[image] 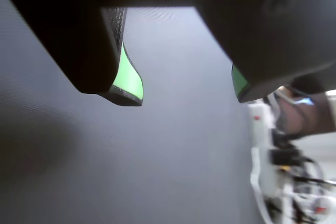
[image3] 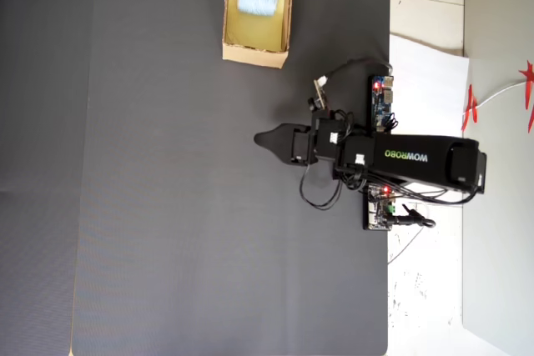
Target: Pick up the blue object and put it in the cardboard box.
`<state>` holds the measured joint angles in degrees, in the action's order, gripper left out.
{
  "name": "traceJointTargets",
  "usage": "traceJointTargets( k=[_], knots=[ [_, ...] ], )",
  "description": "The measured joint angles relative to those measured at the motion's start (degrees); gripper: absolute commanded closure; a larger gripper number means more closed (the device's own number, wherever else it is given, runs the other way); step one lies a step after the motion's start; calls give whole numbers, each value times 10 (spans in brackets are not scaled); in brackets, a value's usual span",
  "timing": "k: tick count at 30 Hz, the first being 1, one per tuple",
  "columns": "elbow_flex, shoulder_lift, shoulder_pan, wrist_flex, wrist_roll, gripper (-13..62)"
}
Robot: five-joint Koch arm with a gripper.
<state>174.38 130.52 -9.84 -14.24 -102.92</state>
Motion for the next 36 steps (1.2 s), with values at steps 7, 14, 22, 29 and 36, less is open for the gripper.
traceJointTargets(
  k=[7,14,22,29,36],
  knots=[
    [18,1,1,7,-2,154],
    [18,1,1,92,-10,155],
    [20,1,0,102,150,154],
    [20,1,0,104,192,157],
    [20,1,0,104,192,156]
  ],
)
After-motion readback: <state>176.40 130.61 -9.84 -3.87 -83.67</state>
